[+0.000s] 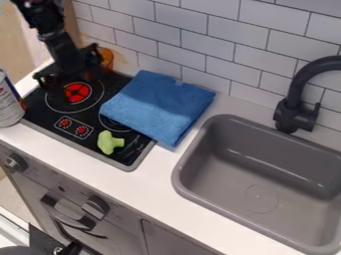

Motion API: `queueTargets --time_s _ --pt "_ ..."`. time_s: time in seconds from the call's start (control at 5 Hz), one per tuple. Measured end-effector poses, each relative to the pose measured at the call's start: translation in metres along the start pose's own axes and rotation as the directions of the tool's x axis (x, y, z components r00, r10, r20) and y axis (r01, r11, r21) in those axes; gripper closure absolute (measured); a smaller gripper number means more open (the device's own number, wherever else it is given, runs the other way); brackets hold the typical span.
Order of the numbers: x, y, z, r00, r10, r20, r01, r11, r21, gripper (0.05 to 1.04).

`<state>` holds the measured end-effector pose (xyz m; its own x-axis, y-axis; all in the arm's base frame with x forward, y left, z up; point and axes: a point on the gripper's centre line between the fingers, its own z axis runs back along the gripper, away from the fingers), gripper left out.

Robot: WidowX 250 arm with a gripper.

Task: Put the green vegetable in the right side of the burner

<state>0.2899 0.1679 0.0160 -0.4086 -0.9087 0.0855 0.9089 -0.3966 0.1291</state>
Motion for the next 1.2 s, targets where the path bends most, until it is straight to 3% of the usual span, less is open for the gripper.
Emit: queueTargets --time_s 0.4,0.6,1.2 --pt "0.038 0.003 -0.029 0.998 0.015 -0.064 -0.017 0.999 -0.033 0.083" --pt "0.043 0.007 -0.036 0.994 -0.002 -0.109 -0.003 0.999 -0.047 0.083" --pt "0.046 0.001 -0.062 0.990 -0.032 -0.135 0.021 0.996 -0.086 0.083"
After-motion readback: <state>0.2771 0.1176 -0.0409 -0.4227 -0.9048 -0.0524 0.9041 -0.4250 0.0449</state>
